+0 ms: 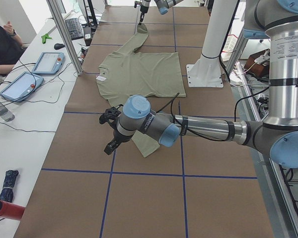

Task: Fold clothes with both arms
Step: 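Reach the right gripper down and grasp the cuff of the nearest sleeve, then carry the sleeve with the right gripper across the shirt body toward the collar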

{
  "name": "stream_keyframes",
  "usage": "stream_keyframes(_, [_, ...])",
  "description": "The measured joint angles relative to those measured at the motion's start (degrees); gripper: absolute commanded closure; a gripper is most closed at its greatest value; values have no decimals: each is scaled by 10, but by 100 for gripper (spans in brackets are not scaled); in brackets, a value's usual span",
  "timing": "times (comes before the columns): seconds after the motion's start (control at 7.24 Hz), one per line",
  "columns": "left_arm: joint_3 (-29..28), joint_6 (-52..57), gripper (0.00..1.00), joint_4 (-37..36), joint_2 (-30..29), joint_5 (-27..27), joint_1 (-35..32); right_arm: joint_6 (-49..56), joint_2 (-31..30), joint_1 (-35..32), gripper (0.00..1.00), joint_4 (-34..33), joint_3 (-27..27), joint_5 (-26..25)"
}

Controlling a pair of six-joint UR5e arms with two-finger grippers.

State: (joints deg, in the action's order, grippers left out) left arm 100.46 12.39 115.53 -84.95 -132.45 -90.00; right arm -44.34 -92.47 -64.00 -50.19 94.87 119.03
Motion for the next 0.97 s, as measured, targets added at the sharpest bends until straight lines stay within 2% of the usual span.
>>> stream_keyframes(0.14, [0, 0, 0, 0, 0, 0, 0, -10, 21, 2, 100, -136, 93, -7])
stream_keyframes(0.28, [0, 0, 0, 0, 1, 0, 0, -41, 70, 12, 100, -265, 161, -16])
stream_keyframes(0.41, [0, 0, 0, 0, 1, 0, 0, -90, 141, 37, 100, -372, 194, -36])
stream_keyframes(0.55, [0, 0, 0, 0, 1, 0, 0, -152, 232, 78, 100, -472, 200, -73])
stream_keyframes(0.69, [0, 0, 0, 0, 2, 0, 0, -216, 327, 122, 100, -553, 183, -114])
stream_keyframes(0.83, [0, -1, 0, 0, 3, 0, 0, -271, 416, 162, 100, -594, 139, -154])
stream_keyframes(0.97, [0, -1, 0, 0, 4, 0, 0, -309, 500, 197, 100, -607, 72, -193])
